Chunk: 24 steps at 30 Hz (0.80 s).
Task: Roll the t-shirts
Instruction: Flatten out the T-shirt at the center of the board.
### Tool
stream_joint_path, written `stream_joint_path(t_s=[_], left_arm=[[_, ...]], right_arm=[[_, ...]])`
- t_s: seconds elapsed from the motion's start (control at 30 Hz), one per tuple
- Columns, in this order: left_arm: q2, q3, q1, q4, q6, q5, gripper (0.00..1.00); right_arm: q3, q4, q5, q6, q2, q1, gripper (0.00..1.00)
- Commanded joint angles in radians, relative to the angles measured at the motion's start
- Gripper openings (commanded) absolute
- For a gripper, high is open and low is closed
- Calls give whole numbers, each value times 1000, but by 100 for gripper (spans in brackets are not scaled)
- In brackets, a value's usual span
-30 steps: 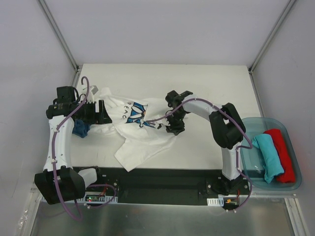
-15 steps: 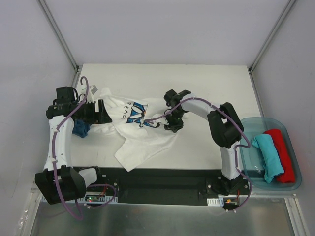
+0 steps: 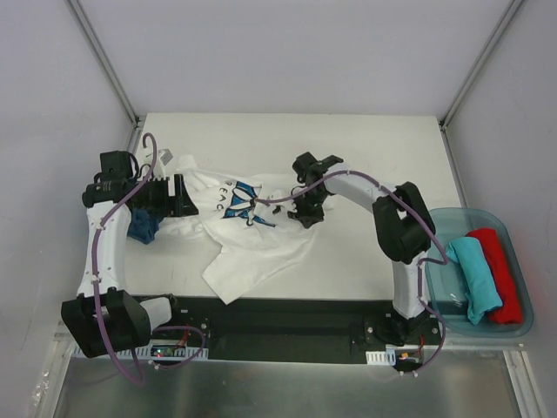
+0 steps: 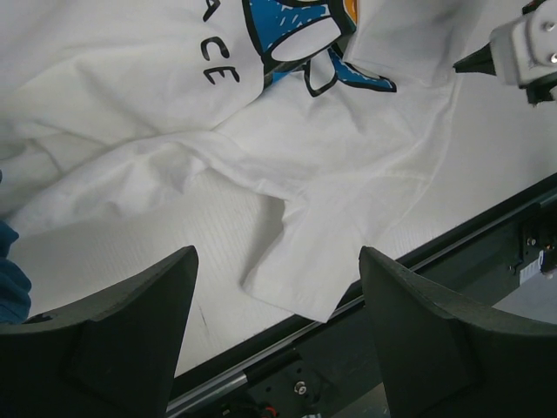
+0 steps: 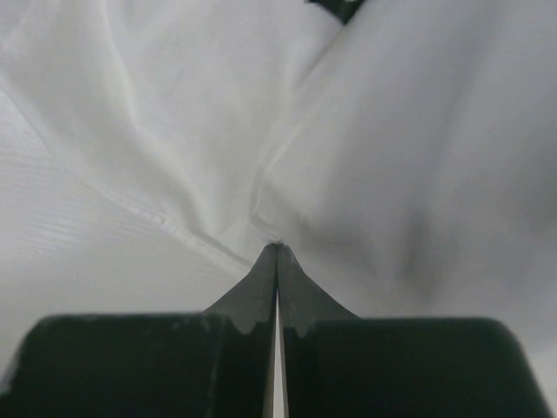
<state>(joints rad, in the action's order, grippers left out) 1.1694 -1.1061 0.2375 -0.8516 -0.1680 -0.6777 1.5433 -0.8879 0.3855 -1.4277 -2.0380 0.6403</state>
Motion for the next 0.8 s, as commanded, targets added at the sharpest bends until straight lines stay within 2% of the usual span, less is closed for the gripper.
stream_joint_path(t_s=[0.0,0.1,0.2,0.37,0.47,0.63,0.77], left_arm=[[9,-50,11,3,1,-34,74],[21,-66,11,5,-10,-34,75],[47,-80,13,5,-34,-31,73],[137,-103,11,6,-64,-16,72],[188,-138,10,9,-67,-13,71],[252,-196,5,13,-77,-5,71],[291,-231,-9,13,-102,67,71]], right_arm=[[52,110,41,332,168,-68,1],[47,173,26,520,232,-120,1],[52,178,13,627,271,-172,1],[-15,193,10,616,317,-231,1],[-15,193,-39,624,300,-266,1],[8,211,-17,665,283,-358,1],[11,205,13,649,288,-364,1]])
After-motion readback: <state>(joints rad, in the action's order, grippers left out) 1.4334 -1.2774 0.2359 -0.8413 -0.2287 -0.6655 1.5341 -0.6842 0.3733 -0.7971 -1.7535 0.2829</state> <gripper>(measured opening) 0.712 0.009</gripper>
